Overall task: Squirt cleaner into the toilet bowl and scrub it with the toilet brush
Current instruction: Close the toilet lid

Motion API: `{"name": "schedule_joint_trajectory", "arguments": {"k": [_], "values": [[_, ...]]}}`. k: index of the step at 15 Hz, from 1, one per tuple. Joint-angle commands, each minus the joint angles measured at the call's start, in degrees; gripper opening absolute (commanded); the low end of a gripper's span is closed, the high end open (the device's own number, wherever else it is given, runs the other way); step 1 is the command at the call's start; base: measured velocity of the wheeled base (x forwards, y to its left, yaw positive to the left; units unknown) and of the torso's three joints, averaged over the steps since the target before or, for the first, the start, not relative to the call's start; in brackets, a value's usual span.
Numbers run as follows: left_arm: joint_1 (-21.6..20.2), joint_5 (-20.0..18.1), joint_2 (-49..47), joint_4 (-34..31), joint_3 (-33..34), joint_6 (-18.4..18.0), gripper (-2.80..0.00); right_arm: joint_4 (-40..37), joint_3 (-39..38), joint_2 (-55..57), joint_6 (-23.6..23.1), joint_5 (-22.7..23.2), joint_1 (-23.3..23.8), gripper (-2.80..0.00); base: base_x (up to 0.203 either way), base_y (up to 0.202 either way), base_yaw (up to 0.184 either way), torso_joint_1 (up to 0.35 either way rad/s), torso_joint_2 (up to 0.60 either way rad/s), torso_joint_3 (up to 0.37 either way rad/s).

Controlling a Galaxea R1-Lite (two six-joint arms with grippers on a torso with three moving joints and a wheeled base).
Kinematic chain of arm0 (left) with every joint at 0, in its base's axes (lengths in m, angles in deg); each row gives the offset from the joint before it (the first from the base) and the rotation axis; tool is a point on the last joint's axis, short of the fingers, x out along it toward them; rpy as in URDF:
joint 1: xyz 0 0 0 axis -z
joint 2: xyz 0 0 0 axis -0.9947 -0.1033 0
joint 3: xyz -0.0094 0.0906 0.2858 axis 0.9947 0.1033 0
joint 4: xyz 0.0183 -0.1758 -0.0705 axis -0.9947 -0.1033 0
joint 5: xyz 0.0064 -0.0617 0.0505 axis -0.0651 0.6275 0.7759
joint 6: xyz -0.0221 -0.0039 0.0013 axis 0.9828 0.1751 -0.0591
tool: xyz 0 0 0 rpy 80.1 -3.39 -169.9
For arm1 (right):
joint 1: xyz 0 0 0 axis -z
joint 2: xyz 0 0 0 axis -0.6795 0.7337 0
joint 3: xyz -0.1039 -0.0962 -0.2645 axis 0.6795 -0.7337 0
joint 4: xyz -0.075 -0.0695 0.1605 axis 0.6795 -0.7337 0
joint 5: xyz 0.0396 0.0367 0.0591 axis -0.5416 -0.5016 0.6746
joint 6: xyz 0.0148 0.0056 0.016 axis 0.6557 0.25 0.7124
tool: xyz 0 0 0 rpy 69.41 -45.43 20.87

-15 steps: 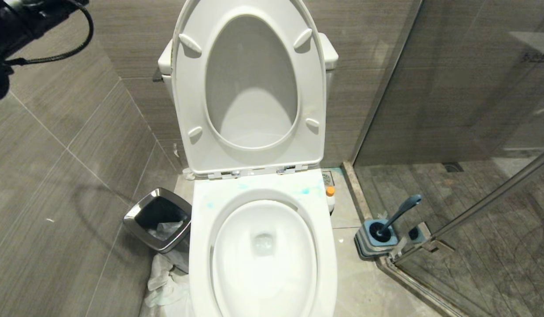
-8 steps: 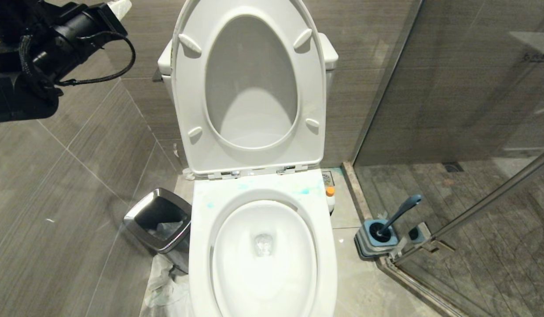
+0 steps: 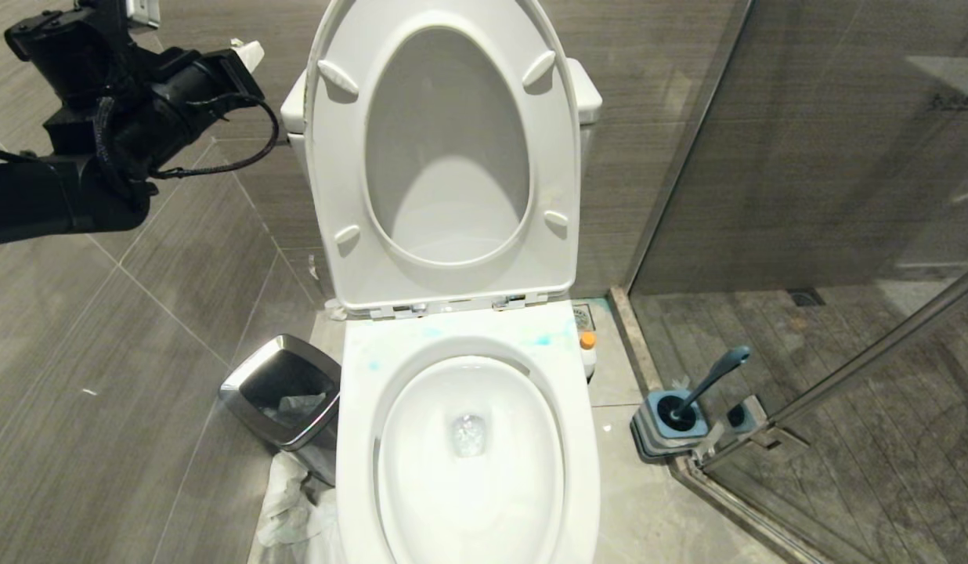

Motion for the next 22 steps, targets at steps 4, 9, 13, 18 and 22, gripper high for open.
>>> {"name": "schedule_joint_trajectory", "arguments": {"k": [4, 9, 13, 18, 22], "values": [[0.9, 0.0, -2.2, 0.4, 0.0, 0.1, -2.8, 0.0, 0.0, 0.1, -0.1, 0.0, 0.0, -2.8, 0.0, 0.0, 0.0, 0.0, 0.0, 0.0], [3.0, -0.1, -2.7, 1.2, -0.1, 0.1, -2.8, 0.0, 0.0, 0.1, -0.1, 0.0, 0.0, -2.8, 0.0, 0.0, 0.0, 0.0, 0.0, 0.0], [4.2, -0.2, -2.8, 1.5, 1.0, -0.8, -2.8, 0.0, 0.0, 0.1, -0.1, 0.0, 0.0, -2.8, 0.0, 0.0, 0.0, 0.0, 0.0, 0.0], [4.9, -0.4, -3.2, 1.5, 2.1, -0.9, -2.8, 0.0, 0.0, 0.1, -0.1, 0.0, 0.0, -2.8, 0.0, 0.0, 0.0, 0.0, 0.0, 0.0], [4.3, -7.1, -1.1, 0.8, 5.5, 1.5, -2.8, 0.0, 0.0, 0.1, -0.1, 0.0, 0.0, -2.8, 0.0, 0.0, 0.0, 0.0, 0.0, 0.0]]}}
